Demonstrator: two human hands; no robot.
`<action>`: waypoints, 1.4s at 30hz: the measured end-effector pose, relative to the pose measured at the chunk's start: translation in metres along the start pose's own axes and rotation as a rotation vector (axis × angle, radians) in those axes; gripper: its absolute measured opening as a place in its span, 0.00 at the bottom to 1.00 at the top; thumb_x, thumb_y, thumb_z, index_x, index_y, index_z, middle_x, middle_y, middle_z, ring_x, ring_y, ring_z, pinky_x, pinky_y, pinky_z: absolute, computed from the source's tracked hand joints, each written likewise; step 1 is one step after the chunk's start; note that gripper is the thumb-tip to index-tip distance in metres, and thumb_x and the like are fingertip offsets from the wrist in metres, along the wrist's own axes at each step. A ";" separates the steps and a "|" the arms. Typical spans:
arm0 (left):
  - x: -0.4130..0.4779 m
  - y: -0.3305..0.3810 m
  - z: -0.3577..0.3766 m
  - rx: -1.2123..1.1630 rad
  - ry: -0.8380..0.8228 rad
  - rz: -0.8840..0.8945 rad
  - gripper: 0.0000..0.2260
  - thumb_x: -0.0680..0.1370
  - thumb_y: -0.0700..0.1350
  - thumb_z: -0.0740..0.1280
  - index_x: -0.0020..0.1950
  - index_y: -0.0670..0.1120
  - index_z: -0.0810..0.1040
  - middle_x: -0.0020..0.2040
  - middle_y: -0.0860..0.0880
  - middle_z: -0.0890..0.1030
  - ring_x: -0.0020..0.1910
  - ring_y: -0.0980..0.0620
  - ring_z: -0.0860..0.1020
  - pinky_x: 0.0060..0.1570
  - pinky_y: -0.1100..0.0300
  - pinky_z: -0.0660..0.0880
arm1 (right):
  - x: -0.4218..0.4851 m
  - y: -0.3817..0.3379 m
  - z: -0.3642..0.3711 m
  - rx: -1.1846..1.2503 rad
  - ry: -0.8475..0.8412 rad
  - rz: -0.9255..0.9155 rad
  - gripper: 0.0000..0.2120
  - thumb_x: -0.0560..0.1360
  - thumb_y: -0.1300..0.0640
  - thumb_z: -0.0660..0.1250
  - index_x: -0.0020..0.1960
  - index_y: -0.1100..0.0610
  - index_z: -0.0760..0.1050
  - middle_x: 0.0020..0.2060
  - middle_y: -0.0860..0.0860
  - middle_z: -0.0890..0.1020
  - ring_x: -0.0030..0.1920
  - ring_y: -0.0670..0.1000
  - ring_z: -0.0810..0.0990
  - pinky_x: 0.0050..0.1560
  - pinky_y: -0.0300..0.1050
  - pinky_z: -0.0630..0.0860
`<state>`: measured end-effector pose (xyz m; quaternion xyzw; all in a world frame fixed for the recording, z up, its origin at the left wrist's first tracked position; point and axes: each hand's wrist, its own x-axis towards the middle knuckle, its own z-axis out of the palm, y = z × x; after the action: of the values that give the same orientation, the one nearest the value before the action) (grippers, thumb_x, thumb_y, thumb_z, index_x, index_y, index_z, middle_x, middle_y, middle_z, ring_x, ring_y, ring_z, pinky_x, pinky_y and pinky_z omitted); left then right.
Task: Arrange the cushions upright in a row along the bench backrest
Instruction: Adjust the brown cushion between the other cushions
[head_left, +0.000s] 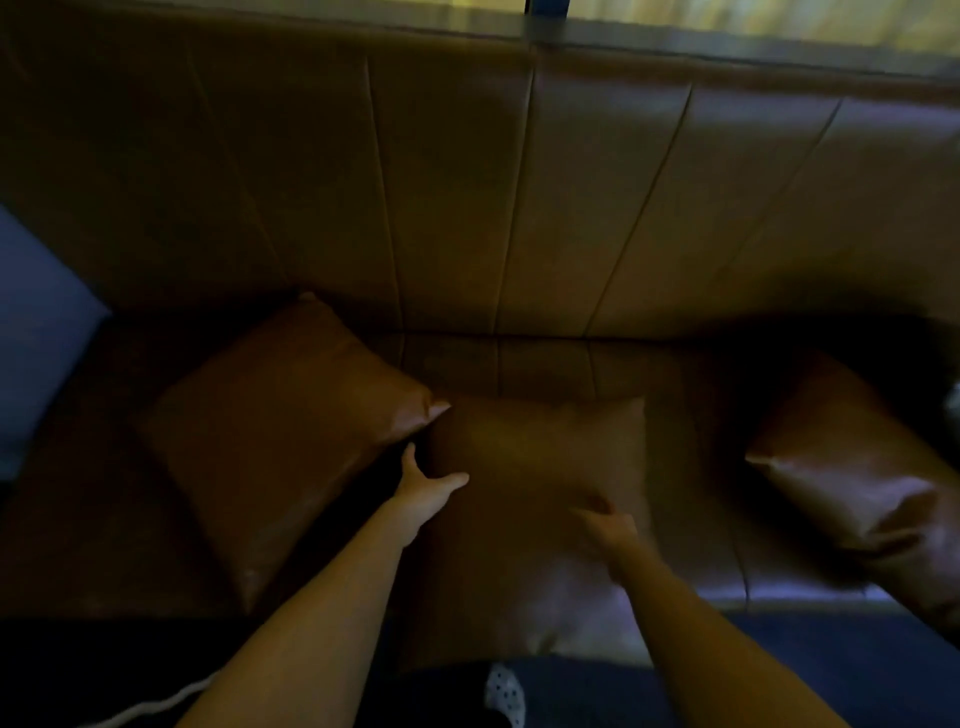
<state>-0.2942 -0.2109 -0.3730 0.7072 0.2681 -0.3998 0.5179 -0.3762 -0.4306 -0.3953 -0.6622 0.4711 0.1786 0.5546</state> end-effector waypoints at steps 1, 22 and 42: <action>0.006 -0.008 0.006 0.026 0.023 -0.029 0.47 0.73 0.54 0.71 0.79 0.55 0.40 0.80 0.45 0.51 0.76 0.38 0.57 0.70 0.41 0.60 | 0.025 0.016 -0.003 -0.043 0.010 0.009 0.42 0.64 0.44 0.78 0.73 0.55 0.67 0.65 0.61 0.74 0.62 0.64 0.75 0.64 0.62 0.73; 0.069 -0.052 0.038 -0.071 0.064 -0.029 0.59 0.52 0.56 0.83 0.77 0.48 0.58 0.73 0.45 0.67 0.70 0.40 0.69 0.67 0.42 0.68 | 0.096 0.030 -0.066 -0.046 -0.010 -0.083 0.65 0.45 0.35 0.80 0.76 0.53 0.59 0.71 0.58 0.69 0.67 0.62 0.72 0.66 0.60 0.72; 0.096 0.054 0.033 -0.137 0.109 0.224 0.48 0.65 0.51 0.79 0.78 0.54 0.54 0.75 0.47 0.63 0.72 0.42 0.65 0.66 0.46 0.67 | 0.123 -0.075 -0.067 0.062 0.055 -0.196 0.63 0.46 0.37 0.81 0.76 0.50 0.58 0.70 0.58 0.71 0.65 0.62 0.75 0.61 0.63 0.75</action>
<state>-0.2092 -0.2624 -0.4303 0.7162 0.2422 -0.2812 0.5910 -0.2735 -0.5474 -0.4251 -0.6924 0.4244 0.0903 0.5765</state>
